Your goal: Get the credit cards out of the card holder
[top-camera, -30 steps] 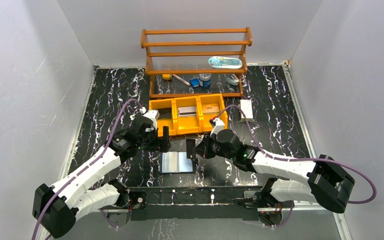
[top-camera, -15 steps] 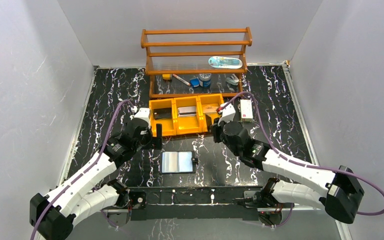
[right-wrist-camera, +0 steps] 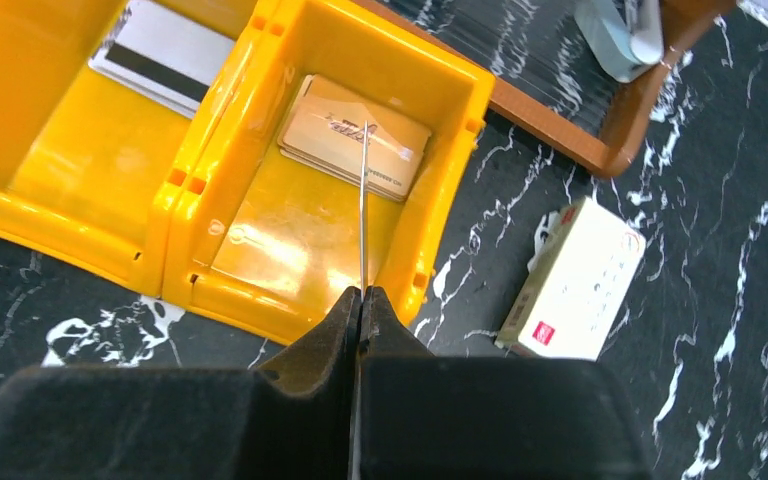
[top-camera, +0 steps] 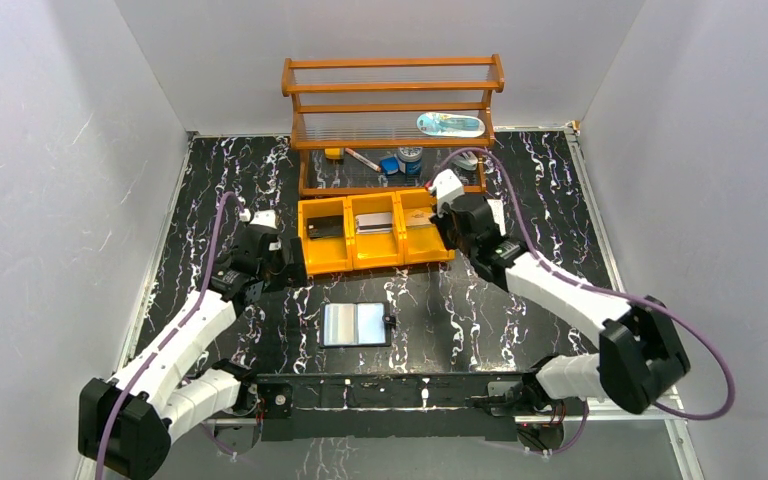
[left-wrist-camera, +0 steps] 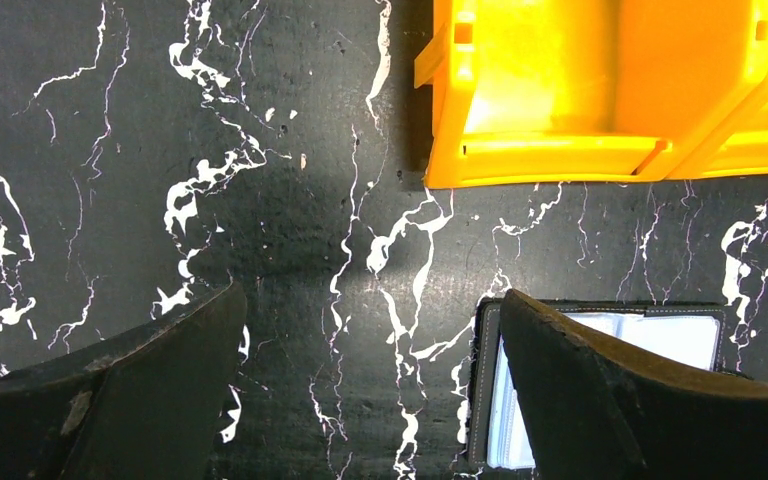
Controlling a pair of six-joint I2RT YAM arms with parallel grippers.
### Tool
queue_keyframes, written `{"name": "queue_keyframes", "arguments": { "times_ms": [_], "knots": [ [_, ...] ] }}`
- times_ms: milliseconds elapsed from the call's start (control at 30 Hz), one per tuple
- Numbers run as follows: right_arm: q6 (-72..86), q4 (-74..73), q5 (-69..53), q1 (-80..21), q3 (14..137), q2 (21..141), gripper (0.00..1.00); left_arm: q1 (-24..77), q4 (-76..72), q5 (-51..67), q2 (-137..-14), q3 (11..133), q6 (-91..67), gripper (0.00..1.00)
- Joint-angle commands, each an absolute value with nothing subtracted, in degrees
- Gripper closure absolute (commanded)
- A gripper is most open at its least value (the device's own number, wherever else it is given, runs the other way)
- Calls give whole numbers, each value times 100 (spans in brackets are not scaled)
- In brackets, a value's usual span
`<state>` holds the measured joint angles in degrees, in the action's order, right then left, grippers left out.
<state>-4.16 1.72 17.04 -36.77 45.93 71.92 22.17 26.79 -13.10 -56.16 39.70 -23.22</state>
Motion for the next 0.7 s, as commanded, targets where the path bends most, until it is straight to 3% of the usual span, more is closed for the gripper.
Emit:
{"name": "queue_keyframes", "arguments": {
  "times_ms": [0,667],
  "knots": [
    [-1516,92,1181,-3562,5248,7774,100,2181,2804,-1545,-5383,4088,-2373,2],
    [-4912,624,845,-3451,5647,9005,100,2180,2821,-1633,-5186,4102,-2285,2]
  ]
}}
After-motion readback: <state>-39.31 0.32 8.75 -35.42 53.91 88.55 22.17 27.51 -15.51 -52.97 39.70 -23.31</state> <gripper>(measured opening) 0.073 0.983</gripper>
